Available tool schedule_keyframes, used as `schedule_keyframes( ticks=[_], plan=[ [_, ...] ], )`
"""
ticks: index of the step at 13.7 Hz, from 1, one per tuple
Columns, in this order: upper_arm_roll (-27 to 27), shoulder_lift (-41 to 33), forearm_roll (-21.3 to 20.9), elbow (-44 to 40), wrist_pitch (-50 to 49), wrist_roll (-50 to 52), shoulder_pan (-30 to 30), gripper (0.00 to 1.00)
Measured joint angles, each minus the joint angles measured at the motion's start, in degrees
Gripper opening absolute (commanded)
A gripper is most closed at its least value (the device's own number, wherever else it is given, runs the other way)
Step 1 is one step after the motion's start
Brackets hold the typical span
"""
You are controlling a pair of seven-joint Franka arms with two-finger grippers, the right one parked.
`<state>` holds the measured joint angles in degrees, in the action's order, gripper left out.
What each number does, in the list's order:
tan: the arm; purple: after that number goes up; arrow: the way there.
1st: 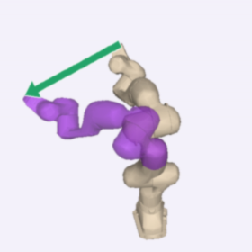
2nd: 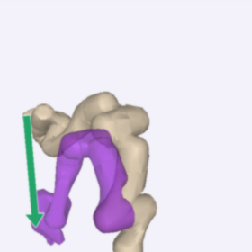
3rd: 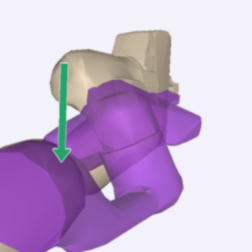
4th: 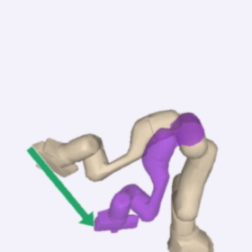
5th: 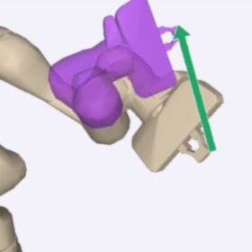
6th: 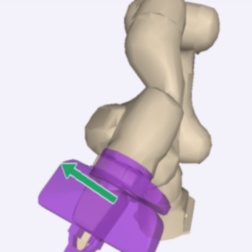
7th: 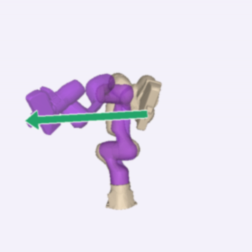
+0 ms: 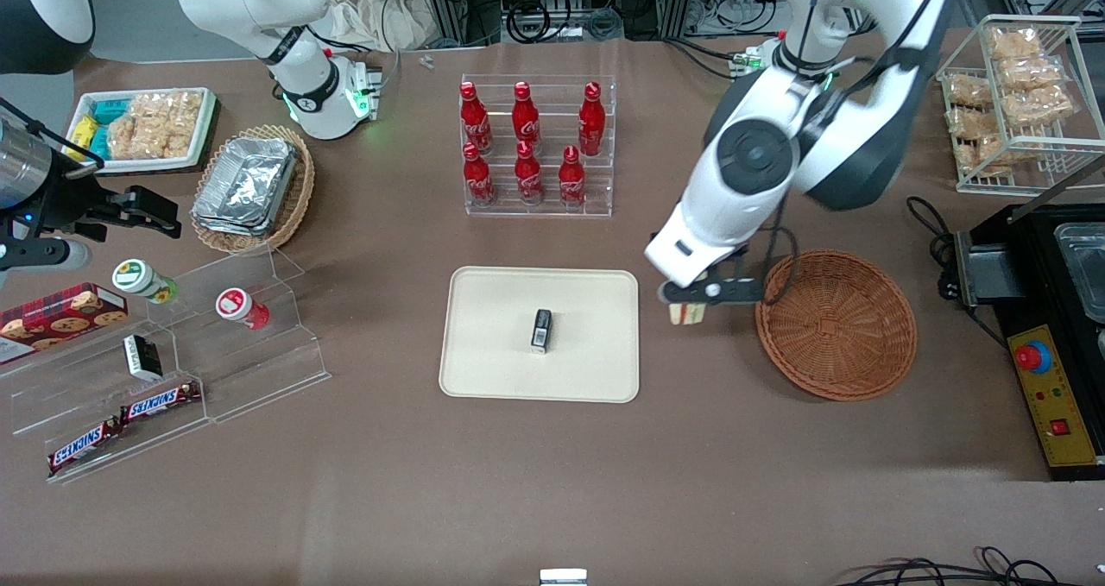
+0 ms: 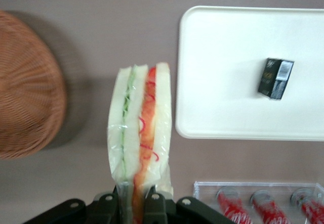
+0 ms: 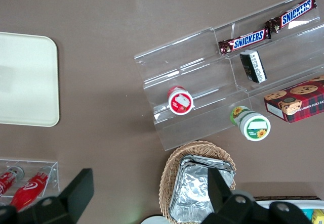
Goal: Place sandwich from basket to tray
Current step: 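Lower the sandwich onto the tray beside the black box and release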
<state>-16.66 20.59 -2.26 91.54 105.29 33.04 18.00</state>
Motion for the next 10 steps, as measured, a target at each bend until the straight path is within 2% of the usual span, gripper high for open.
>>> schedule_keyframes(
  ticks=[4,10],
  plan=[
    [0.04,10.45,-4.04,-1.87,7.99,5.83,4.35,0.00],
    [0.49,17.47,-4.56,-2.66,20.01,5.98,4.32,0.00]
  ],
)
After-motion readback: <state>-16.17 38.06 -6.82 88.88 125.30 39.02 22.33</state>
